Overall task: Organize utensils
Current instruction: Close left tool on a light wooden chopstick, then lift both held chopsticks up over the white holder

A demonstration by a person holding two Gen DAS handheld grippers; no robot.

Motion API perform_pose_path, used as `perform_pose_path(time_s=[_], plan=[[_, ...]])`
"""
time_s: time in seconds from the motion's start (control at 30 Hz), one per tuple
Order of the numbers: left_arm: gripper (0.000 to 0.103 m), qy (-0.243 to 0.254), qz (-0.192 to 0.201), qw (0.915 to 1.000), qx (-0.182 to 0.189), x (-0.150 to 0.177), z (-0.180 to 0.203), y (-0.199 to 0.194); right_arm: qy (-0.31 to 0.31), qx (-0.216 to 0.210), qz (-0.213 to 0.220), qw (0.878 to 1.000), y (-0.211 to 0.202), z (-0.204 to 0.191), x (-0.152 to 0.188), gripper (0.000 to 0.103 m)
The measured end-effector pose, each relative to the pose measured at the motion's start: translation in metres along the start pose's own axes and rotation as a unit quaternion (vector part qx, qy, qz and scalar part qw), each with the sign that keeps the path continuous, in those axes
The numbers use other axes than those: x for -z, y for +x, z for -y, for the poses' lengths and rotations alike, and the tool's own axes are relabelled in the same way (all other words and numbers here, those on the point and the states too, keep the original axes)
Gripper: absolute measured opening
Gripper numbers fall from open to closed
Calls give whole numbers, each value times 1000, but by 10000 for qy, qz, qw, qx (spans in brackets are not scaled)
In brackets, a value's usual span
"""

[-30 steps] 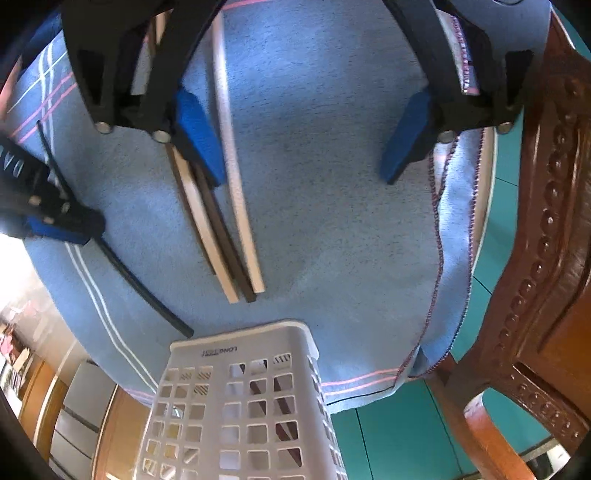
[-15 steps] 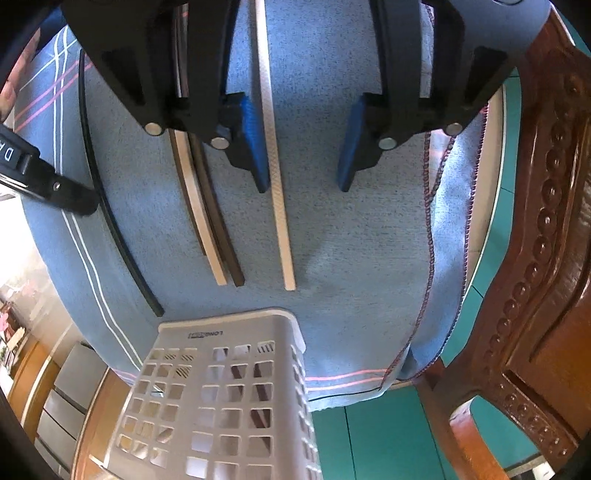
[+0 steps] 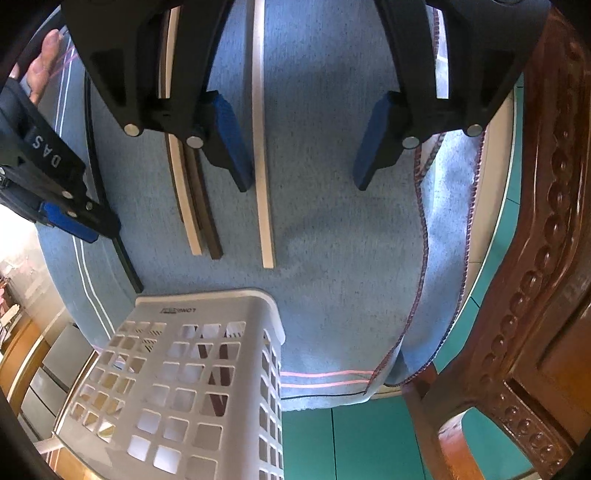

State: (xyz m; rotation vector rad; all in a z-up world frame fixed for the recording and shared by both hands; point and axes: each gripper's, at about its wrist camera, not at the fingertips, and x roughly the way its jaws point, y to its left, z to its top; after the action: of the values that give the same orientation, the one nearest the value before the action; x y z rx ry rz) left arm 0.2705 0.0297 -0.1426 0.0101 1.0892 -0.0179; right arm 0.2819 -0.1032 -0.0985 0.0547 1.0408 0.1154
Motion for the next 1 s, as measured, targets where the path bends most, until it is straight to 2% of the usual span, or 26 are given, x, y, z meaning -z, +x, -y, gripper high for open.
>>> perform_pose_path(time_s=[0.2, 0.27, 0.3, 0.33, 0.4, 0.5, 0.57, 0.7, 0.83, 0.9, 1.0], plan=[[58, -41, 13, 10000, -36, -8, 1, 4, -292, 263, 129, 9991, 9, -14, -7, 32], [46, -2, 34, 10000, 44, -11, 4, 4, -372, 313, 149, 9987, 11, -17, -8, 32], [31, 65, 55, 9999, 54, -13, 7, 3, -392, 310, 149, 9986, 12, -18, -7, 24], [14, 154, 74, 9998, 80, -15, 9, 3, -389, 286, 158, 9987, 11, -19, -7, 8], [8, 250, 116, 9996, 50, -17, 20, 0, -310, 154, 126, 9993, 7, -18, -5, 6], [7, 194, 200, 9996, 104, -19, 18, -3, -19, -147, 99, 9998, 4, -5, -7, 6], [7, 148, 371, 9991, 123, -17, 17, -19, 76, -247, 191, 9995, -5, 7, -16, 6], [7, 111, 958, 9946, 383, -18, 15, -73, 66, -593, 744, 9954, -60, 18, -19, 6], [7, 124, 1622, 9843, 687, -16, 11, -138, 67, -1043, 1404, 9846, -130, 32, -19, 6], [7, 129, 2099, 9737, 879, -18, 9, -184, 117, -1190, 1784, 9767, -165, 42, -19, 6], [7, 105, 2788, 9557, 935, -30, 5, -237, 207, -1353, 2373, 9618, -213, 52, -26, 6]])
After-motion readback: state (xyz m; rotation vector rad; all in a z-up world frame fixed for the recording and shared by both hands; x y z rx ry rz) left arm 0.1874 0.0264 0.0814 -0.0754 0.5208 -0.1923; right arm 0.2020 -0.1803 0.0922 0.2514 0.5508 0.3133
